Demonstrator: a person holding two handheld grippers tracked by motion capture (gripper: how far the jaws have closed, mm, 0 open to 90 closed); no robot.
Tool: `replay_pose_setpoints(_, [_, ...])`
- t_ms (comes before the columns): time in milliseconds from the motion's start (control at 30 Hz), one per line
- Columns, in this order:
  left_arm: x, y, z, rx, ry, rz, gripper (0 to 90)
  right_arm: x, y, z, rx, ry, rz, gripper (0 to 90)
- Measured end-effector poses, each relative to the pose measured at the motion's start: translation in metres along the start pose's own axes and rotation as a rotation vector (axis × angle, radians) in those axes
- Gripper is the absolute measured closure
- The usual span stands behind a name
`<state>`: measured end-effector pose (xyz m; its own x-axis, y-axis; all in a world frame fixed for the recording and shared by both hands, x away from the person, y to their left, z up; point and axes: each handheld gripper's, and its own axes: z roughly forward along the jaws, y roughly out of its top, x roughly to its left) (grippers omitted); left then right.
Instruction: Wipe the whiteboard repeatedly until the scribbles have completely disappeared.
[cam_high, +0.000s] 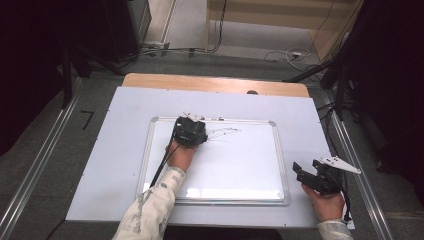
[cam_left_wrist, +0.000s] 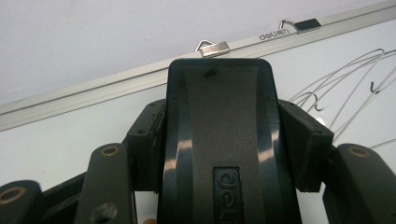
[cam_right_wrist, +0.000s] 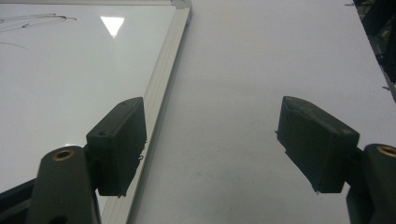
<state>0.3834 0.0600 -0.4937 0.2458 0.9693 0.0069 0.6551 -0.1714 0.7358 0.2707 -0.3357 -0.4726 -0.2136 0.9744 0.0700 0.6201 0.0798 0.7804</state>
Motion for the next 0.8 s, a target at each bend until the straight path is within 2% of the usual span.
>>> replay_pose_setpoints(533, [-0.025,0.01,0.01,-0.003,-0.034,0.03,41.0,-0.001,-0.001,-0.001,0.002,0.004,-0.001,23.1])
replay_pose_setpoints(800, [-0.034,0.013,0.013,-0.006,-0.045,0.04,41.0,-0.002,-0.001,-0.002,-0.001,0.003,0.002,23.5])
